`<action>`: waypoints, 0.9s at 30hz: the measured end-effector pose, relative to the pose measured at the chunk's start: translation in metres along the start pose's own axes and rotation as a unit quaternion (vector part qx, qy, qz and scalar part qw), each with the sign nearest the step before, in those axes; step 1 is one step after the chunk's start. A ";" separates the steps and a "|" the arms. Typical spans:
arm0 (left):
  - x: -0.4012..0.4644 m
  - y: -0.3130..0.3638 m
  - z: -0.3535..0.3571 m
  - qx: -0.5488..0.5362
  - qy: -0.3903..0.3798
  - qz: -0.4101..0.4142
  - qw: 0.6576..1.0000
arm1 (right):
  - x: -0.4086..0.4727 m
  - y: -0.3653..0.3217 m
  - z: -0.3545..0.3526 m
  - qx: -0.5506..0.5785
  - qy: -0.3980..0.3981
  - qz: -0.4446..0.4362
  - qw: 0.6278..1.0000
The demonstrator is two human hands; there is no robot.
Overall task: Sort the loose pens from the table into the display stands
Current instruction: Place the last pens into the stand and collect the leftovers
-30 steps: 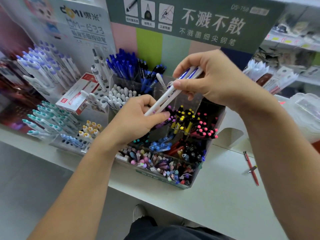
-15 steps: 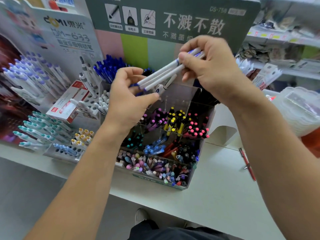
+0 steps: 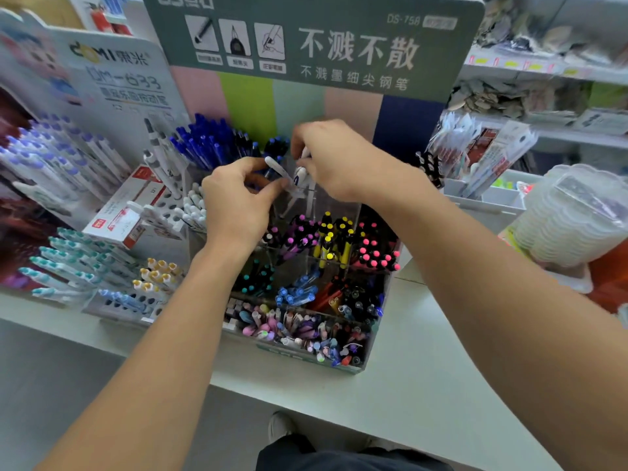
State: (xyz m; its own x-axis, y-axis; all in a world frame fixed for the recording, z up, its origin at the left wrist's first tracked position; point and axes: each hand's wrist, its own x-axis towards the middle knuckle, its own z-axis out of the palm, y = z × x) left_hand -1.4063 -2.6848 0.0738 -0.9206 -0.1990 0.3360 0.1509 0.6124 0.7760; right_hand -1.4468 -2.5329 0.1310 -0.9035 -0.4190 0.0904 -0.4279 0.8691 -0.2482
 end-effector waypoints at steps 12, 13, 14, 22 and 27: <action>0.007 0.000 -0.004 -0.005 0.023 0.019 1.000 | 0.003 -0.008 -0.027 0.024 0.059 -0.008 0.998; 0.006 -0.001 -0.004 -0.012 0.025 0.020 0.999 | 0.003 -0.009 -0.025 0.016 0.023 -0.006 1.000; 0.004 -0.001 -0.004 -0.020 0.024 0.025 0.999 | 0.003 -0.010 -0.023 0.009 -0.015 0.000 1.000; -0.010 0.003 0.002 -0.084 -0.030 0.059 0.994 | -0.008 -0.002 -0.030 -0.043 0.045 0.088 0.994; -0.006 0.004 0.009 -0.103 -0.012 0.047 0.993 | -0.004 0.003 -0.040 0.053 0.042 0.094 0.993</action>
State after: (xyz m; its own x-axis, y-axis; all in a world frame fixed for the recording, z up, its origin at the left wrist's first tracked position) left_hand -1.4034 -2.6746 0.0705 -0.9066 -0.1286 0.4019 0.3056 0.4567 0.8355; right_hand -1.4454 -2.5177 0.1684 -0.9682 -0.2240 0.1115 -0.2496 0.8958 -0.3679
